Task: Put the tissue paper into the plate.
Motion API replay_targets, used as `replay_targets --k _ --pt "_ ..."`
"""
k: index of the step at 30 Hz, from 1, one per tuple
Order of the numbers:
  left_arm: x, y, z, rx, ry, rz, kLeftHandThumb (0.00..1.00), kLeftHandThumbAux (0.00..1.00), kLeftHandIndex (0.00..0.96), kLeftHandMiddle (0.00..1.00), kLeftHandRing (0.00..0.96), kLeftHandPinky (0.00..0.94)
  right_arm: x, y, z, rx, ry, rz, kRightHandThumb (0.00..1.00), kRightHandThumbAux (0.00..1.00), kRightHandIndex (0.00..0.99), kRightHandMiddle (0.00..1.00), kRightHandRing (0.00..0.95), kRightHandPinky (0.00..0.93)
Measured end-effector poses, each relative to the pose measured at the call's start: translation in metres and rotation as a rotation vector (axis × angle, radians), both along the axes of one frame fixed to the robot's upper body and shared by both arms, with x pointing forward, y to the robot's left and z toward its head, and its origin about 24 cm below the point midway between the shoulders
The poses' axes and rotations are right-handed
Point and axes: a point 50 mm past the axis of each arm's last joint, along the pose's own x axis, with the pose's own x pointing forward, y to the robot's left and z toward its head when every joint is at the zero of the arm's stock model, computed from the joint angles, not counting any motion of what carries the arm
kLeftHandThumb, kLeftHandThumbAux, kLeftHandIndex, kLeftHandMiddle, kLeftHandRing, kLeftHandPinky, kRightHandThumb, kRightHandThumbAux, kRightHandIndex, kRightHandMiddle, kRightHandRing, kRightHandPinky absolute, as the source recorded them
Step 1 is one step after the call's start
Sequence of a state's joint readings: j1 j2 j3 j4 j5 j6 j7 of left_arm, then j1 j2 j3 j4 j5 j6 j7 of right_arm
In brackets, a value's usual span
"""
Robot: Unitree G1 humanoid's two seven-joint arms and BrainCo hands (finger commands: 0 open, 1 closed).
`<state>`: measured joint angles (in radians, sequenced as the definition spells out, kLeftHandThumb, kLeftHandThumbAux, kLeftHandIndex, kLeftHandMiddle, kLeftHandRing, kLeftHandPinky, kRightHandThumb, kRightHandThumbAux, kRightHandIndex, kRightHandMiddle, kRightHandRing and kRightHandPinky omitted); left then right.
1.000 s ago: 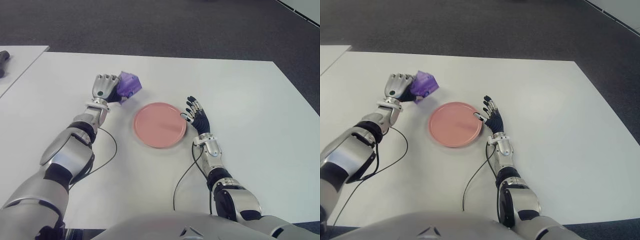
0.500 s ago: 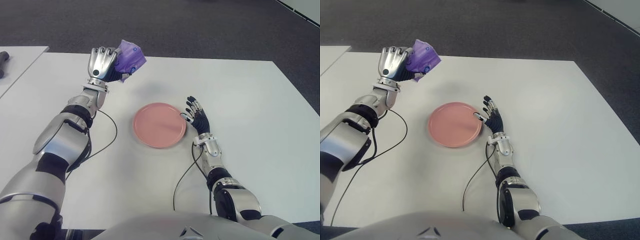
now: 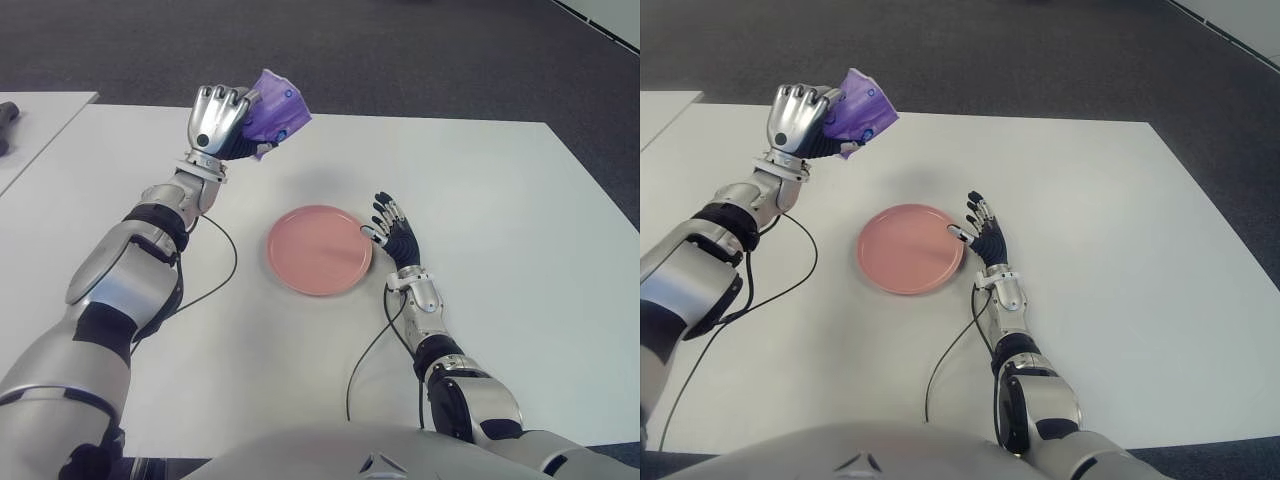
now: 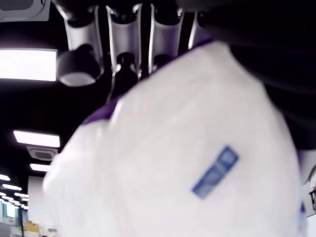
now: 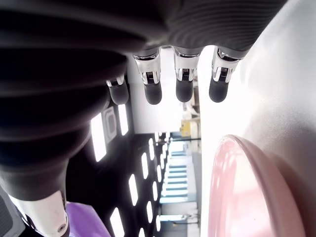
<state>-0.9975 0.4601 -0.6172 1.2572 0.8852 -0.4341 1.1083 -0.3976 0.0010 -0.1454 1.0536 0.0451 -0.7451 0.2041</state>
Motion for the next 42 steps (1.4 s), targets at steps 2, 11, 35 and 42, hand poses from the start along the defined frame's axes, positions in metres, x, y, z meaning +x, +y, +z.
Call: replay_targets --k 2,11,35,42 --pt "0.0 -0.006 0.0 0.003 -0.007 -0.035 0.711 0.697 0.444 0.876 0.873 0.878 0.0 0.0 0.0 0.0 0.0 0.0 0.096 0.706 0.062 0.03 0.013 0.055" --pt "-0.012 -0.054 -0.019 0.018 0.025 -0.254 0.709 0.698 0.444 0.88 0.877 0.872 0.0 -0.001 0.0 0.002 0.0 -0.004 0.096 0.706 0.062 0.03 0.013 0.055" --pt "-0.039 -0.066 -0.089 0.319 0.347 -0.381 0.702 0.705 0.444 0.826 0.818 0.799 0.001 0.0 0.001 0.002 -0.003 -0.009 0.096 0.706 0.062 0.03 0.013 0.055" --pt "-0.041 -0.069 -0.089 0.335 0.354 -0.405 0.699 0.706 0.444 0.802 0.796 0.775 0.001 0.0 0.001 0.002 -0.003 -0.008 0.096 0.706 0.062 0.03 0.013 0.055"
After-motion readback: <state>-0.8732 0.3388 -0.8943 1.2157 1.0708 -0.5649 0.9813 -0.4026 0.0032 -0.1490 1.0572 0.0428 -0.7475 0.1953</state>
